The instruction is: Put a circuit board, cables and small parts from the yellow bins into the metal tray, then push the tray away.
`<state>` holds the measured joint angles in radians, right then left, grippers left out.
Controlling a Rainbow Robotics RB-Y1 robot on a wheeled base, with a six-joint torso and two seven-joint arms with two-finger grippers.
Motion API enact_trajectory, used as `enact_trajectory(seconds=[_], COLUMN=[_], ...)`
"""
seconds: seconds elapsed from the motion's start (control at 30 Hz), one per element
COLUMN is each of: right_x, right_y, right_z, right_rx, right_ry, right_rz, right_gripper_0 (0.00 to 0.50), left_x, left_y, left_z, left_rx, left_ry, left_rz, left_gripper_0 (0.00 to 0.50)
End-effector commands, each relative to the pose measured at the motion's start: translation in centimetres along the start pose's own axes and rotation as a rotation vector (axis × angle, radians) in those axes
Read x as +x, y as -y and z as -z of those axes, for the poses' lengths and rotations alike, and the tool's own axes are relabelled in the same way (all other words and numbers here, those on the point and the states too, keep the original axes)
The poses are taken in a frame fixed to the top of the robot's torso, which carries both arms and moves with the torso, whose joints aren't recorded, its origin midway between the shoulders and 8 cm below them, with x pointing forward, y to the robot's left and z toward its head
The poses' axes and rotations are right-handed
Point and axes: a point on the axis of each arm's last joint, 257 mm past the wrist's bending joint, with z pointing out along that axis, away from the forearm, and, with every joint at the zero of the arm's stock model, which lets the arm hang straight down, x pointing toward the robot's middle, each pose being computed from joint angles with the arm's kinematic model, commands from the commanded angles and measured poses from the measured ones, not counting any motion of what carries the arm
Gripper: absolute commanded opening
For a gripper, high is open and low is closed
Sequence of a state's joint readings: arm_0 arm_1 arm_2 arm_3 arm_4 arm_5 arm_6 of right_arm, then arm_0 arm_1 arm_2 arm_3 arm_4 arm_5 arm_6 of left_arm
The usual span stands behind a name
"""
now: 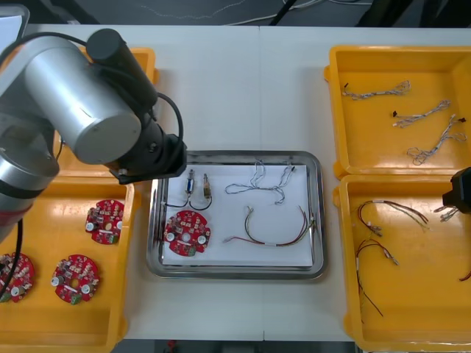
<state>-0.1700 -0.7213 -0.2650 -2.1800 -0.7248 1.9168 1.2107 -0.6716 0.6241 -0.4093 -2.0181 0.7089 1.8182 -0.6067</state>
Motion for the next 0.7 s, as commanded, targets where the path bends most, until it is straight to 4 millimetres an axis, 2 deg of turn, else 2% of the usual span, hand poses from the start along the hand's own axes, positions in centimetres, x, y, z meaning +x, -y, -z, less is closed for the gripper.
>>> enact_trajectory(seconds=[0.03,0.23,0.33,0.47,0.5,0.57,0.7], right_x=[1.0,1.6,1.6,2.3,2.3,3.0,3.4], right_y=[-0.5,-2.7,-5.0,-7.8,-7.8,-10.1,-12.8], right_z=[-0.1,-0.4,-0.6,-1.0,-1.0,-1.3,-1.2], right_rx=[-0.021,-0.061,-0.075,-0.090,-0.090,-0.113,-0.141], right_ry=[-0.016,-0.040,-0.045,-0.060,-0.060,-0.067,-0.060], right_rz=[-0.013,0.061,0.149,0.264,0.264,0.350,0.446], right_gripper_0=[0.500,0.500,0.500,0.500,0.500,0.500,0.500], left_x=[-2.6,-2.8,-2.9,-2.8,-2.8,-2.8,-2.6], left_y=[-3.9,-7.3,-9.6,-11.5,-11.5,-13.0,-14.9], left_z=[4.0,4.9,5.1,5.5,5.5,5.5,5.6], left_rx=[-0.035,-0.075,-0.110,-0.115,-0.115,-0.113,-0.119], left_ry=[0.054,0.062,0.064,0.061,0.061,0.065,0.074], left_rz=[0.047,0.075,0.089,0.109,0.109,0.092,0.068], left_gripper_0=[0.500,0.500,0.500,0.500,0.500,0.500,0.500])
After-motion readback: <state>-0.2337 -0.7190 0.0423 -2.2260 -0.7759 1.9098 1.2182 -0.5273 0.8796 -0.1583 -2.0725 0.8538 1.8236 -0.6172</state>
